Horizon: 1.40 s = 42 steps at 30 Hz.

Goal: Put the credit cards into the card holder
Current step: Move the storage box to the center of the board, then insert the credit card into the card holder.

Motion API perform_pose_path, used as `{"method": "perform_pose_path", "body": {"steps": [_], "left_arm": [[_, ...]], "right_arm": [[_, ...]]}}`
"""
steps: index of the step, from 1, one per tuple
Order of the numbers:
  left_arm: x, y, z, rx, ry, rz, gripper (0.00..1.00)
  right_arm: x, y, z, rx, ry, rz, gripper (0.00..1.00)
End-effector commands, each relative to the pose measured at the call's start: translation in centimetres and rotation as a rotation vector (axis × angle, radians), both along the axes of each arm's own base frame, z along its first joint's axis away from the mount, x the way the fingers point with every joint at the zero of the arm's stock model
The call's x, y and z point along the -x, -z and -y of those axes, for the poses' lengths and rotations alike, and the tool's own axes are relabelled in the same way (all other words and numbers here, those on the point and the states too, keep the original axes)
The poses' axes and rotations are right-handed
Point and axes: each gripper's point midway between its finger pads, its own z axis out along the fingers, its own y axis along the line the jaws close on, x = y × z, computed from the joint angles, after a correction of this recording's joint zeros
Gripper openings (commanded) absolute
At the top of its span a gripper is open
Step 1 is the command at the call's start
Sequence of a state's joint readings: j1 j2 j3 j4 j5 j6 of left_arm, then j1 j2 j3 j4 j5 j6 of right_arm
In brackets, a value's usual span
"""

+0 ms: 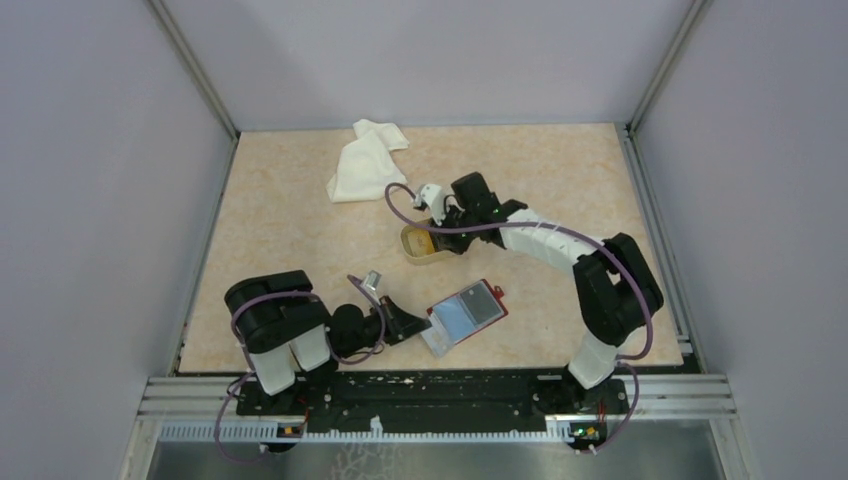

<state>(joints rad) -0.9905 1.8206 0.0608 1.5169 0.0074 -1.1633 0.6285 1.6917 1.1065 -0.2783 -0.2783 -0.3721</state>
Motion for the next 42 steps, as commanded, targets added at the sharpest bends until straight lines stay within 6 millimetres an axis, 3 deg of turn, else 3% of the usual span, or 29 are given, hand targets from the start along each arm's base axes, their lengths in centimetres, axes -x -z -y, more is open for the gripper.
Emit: {"method": "perform_pose_path", "body": {"steps": [1, 6, 11, 13, 15, 16, 17, 19, 21, 24, 27, 42], "left_arm": [[0.2, -7.9, 0.5, 0.247, 0.034, 0.188, 0.0], [0.5, -9.0, 0.8, 0.282, 0.054, 0.198, 0.0], [1.1, -10.5, 1.6, 0.336, 0.11, 0.207, 0.0], [0.7, -10.8, 1.7, 0.341, 0.093, 0.212, 0.0], [0.1, -10.5, 2.0, 0.335, 0.071, 0.2, 0.0], [-0.2, -10.3, 2.2, 0.332, 0.061, 0.185, 0.0], [-0.6, -10.1, 2.5, 0.334, 0.048, 0.172, 0.0], [-1.5, -9.7, 2.9, 0.346, 0.015, 0.145, 0.0], [-2.6, -9.1, 3.2, 0.353, -0.035, 0.108, 0.0], [-3.9, -8.5, 3.9, 0.369, -0.081, 0.072, 0.0], [-4.9, -8.2, 4.3, 0.376, -0.115, 0.061, 0.0], [-5.8, -6.7, 4.1, 0.348, -0.19, 0.044, 0.0]], "right_arm": [[3.5, -3.4, 0.2, -0.098, -0.221, -0.179, 0.1], [2.9, -6.0, 1.3, -0.11, -0.218, -0.082, 0.13], [2.0, -11.7, 3.2, -0.208, -0.177, 0.12, 0.2], [1.7, -14.1, 4.3, -0.288, -0.129, 0.189, 0.35], [2.2, -15.0, 5.2, -0.384, -0.091, 0.2, 0.66], [2.7, -14.8, 5.4, -0.429, -0.083, 0.185, 0.75], [3.6, -14.3, 5.4, -0.441, -0.105, 0.168, 0.77], [5.3, -12.6, 5.5, -0.424, -0.143, 0.099, 0.77], [5.7, -10.8, 6.4, -0.349, -0.119, 0.034, 0.76], [5.1, -7.6, 8.6, -0.207, -0.042, 0.022, 0.73], [4.2, -5.8, 11.0, -0.072, 0.01, 0.084, 0.73], [4.6, 0.2, 13.0, 0.092, 0.026, -0.067, 0.72]]}}
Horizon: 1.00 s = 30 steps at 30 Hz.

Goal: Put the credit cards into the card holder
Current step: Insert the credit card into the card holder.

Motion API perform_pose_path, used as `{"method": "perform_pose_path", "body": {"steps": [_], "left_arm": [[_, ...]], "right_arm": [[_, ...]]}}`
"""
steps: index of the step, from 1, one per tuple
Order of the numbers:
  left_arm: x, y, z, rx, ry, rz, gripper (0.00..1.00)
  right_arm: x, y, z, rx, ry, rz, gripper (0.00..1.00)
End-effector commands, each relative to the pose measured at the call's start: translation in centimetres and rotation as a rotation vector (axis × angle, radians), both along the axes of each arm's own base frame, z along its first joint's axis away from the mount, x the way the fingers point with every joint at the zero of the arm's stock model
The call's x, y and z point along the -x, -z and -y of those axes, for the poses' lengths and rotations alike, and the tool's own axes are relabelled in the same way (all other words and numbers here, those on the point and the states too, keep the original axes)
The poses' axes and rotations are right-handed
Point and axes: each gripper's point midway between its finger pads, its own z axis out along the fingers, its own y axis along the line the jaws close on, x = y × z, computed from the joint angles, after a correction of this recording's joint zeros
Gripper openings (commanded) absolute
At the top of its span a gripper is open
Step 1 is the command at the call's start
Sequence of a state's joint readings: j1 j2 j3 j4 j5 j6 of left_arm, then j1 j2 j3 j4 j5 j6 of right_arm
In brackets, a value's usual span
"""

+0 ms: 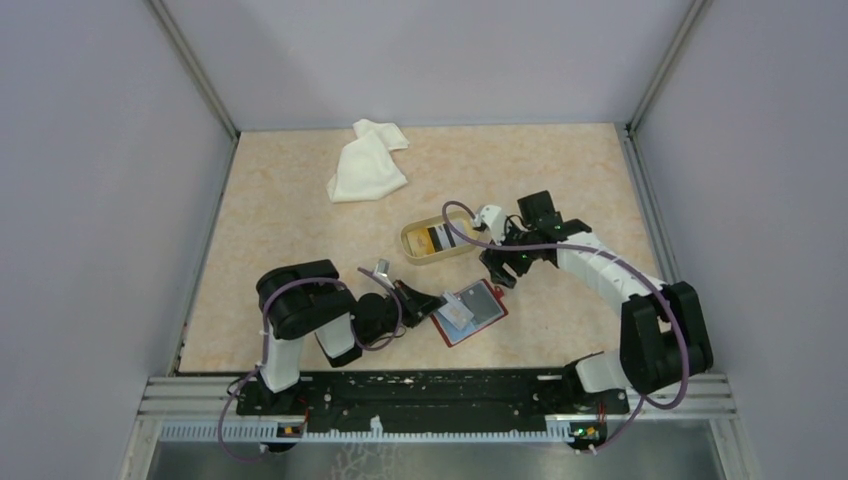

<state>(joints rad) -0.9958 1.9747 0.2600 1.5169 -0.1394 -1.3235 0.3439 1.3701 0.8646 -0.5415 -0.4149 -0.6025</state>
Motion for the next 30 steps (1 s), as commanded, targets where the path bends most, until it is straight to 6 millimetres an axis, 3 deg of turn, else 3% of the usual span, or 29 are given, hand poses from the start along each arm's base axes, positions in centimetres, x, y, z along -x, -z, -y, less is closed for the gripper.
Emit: {"method": "perform_pose_path", "body": {"steps": [1, 8, 30], "left_arm": [[-0.8, -6.3, 0.4, 0.219, -0.038, 0.134, 0.0], [-0.9, -5.4, 0.5, 0.196, -0.042, 0.105, 0.0], [-0.4, -3.3, 1.6, 0.153, -0.013, 0.045, 0.0]], "right_arm": [[-0.5, 0.4, 0.4, 0.033, -0.005, 0.007, 0.72], [0.4, 2.3, 0.1, 0.073, -0.034, -0.059, 0.7], [2.2, 4.4, -1.1, 0.117, -0.099, -0.138, 0.68]]}}
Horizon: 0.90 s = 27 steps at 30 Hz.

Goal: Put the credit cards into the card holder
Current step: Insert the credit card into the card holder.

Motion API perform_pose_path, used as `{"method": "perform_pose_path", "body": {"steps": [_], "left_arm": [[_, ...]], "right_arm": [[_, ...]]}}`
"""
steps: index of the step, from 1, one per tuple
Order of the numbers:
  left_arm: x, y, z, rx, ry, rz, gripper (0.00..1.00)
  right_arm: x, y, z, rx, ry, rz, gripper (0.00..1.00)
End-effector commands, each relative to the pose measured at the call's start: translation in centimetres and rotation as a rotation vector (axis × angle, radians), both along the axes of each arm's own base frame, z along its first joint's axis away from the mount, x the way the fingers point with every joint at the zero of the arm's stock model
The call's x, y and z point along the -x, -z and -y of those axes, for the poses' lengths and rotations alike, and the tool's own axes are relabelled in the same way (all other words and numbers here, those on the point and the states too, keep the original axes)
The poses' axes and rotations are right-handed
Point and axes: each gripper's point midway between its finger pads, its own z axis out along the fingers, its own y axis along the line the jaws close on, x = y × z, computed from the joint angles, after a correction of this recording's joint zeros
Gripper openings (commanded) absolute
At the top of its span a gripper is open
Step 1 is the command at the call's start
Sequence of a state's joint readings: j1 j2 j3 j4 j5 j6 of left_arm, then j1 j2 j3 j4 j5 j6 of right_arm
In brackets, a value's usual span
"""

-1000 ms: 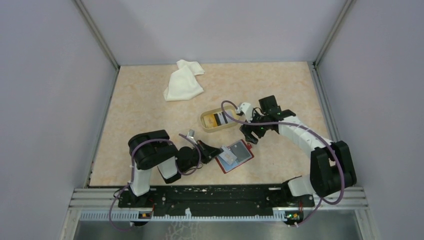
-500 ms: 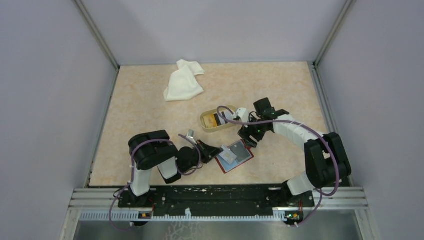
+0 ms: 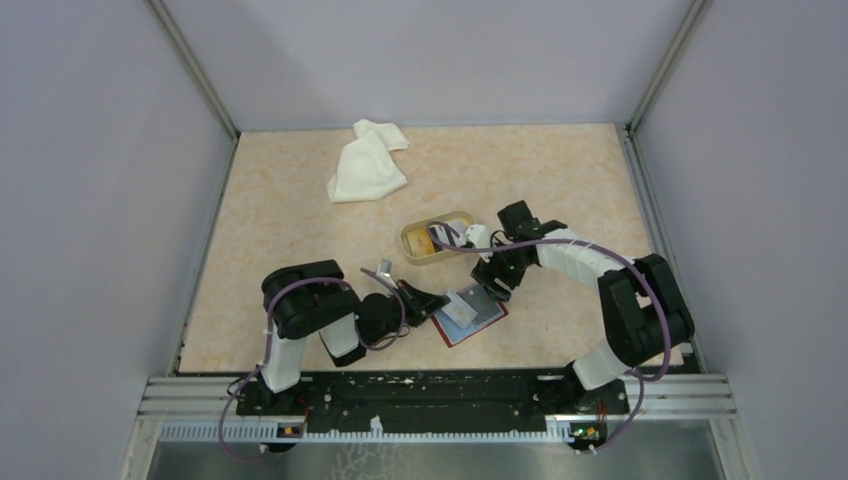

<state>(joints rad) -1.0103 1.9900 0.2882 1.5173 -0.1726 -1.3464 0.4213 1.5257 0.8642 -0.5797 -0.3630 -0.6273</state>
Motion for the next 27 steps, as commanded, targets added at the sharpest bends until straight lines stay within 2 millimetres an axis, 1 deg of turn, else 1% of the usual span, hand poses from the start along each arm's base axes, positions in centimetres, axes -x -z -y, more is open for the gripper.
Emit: {"method": "perform_pose_path", "body": {"steps": [1, 8, 18, 27], "left_arm": [[0.1, -2.9, 0.9, 0.13, 0.009, 0.046, 0.0], [0.6, -1.6, 1.2, 0.12, 0.011, -0.006, 0.0], [0.5, -0.9, 2.3, 0.08, 0.031, -0.013, 0.0], [0.7, 0.1, 2.6, 0.054, 0.048, -0.037, 0.0]], "right_arm": [[-0.1, -0.3, -0.6, -0.005, -0.024, 0.008, 0.68], [0.0, -0.3, -0.7, -0.008, -0.022, 0.003, 0.68], [0.1, -0.2, -0.9, -0.008, -0.026, -0.002, 0.68], [0.2, -0.2, -1.1, -0.014, -0.032, -0.007, 0.68]]}}
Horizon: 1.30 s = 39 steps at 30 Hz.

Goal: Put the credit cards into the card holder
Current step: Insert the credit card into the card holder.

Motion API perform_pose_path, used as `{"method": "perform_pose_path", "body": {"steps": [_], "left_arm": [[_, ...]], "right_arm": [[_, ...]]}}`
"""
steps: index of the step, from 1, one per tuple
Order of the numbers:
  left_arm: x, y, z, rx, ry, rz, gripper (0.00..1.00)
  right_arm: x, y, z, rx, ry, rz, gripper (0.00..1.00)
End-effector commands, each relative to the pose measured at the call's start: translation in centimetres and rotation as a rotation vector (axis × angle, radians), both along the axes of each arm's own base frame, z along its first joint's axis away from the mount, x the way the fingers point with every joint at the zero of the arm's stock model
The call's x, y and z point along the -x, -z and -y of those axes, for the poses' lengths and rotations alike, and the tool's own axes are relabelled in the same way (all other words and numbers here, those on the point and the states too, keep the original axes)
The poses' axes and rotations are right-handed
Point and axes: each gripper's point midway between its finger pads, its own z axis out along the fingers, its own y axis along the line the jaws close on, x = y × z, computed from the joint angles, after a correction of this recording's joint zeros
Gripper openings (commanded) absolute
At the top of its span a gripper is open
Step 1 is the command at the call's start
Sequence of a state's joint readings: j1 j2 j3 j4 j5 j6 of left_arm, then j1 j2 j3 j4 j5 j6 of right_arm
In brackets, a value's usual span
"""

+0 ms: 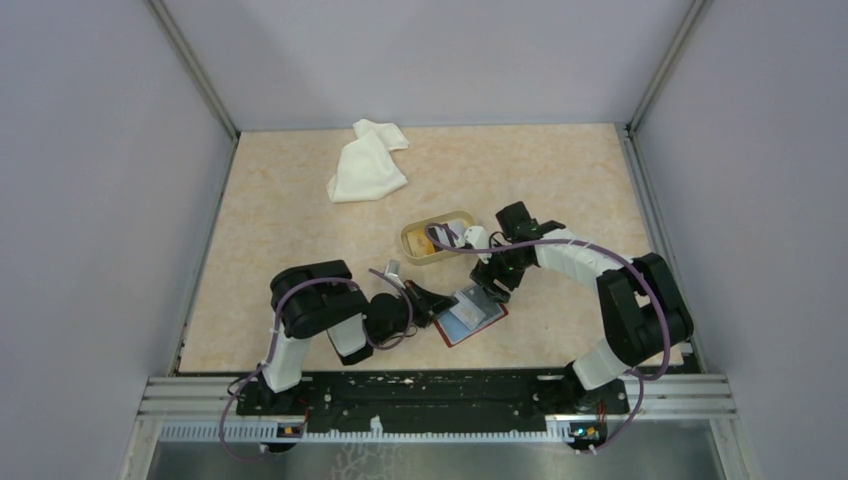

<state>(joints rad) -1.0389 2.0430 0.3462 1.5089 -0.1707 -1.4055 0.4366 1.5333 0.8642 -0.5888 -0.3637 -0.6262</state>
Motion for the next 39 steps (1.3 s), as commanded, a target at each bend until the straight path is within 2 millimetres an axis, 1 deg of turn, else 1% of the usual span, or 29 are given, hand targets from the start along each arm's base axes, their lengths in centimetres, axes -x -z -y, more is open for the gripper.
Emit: {"method": "perform_pose_path", "body": {"steps": [1, 7, 14, 22, 34, 39], "left_arm": [[0.5, -0.1, 0.8, 0.011, 0.034, 0.005, 0.0], [0.7, 0.6, 0.1, -0.058, 0.033, 0.0, 0.0], [0.8, 0.9, 0.5, -0.081, 0.049, -0.009, 0.0], [0.8, 1.6, 0.4, -0.105, 0.048, -0.046, 0.0], [0.6, 2.1, 1.3, -0.145, 0.067, -0.058, 0.05], [0.5, 2.0, 1.5, -0.145, 0.066, -0.057, 0.09]], "right_arm": [[-0.3, -0.5, -0.9, -0.021, -0.017, 0.011, 0.68], [-0.2, -0.5, -0.9, -0.02, -0.021, 0.01, 0.68], [-0.2, -0.4, -0.9, -0.015, -0.019, 0.008, 0.68], [-0.2, -0.4, -1.0, -0.014, -0.021, 0.008, 0.68], [0.0, -0.3, -1.1, -0.013, -0.027, 0.006, 0.68], [0.1, -0.3, -1.2, -0.013, -0.032, 0.004, 0.68]]}}
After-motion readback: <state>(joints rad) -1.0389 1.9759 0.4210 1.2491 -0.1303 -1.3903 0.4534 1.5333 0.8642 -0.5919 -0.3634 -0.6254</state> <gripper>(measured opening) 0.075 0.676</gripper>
